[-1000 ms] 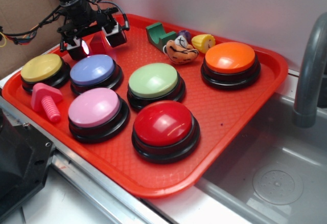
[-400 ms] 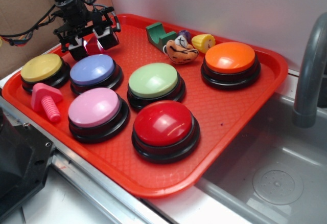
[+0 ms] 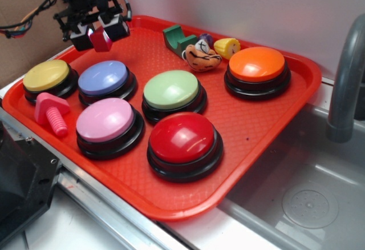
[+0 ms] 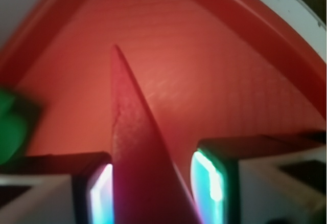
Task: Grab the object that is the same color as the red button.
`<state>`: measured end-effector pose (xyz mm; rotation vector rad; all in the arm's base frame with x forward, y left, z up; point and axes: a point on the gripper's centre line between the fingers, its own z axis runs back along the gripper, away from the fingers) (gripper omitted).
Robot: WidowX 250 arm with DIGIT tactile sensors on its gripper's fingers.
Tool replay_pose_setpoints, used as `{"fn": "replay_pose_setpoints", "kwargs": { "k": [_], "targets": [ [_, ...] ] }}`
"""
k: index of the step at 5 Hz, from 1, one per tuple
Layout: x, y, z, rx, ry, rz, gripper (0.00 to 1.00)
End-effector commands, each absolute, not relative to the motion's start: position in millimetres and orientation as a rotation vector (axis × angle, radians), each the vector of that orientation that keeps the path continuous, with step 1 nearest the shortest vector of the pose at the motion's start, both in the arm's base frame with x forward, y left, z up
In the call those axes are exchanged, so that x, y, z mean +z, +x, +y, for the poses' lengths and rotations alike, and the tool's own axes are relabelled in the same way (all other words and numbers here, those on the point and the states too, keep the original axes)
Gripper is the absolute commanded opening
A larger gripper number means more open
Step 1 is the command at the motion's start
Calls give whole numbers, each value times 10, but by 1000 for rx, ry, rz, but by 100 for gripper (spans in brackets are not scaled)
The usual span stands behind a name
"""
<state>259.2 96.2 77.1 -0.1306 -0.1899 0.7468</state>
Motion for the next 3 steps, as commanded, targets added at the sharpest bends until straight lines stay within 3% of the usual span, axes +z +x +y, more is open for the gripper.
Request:
{"fn": "replay_pose_setpoints", "kwargs": {
  "k": [1,2,3],
  "targets": [
    [1317,2294,620,498,-189,-249,0],
    [1329,2077,604,492,-267,-245,0],
    [1344,1942,622,476,-245,-218,0]
  ]
}}
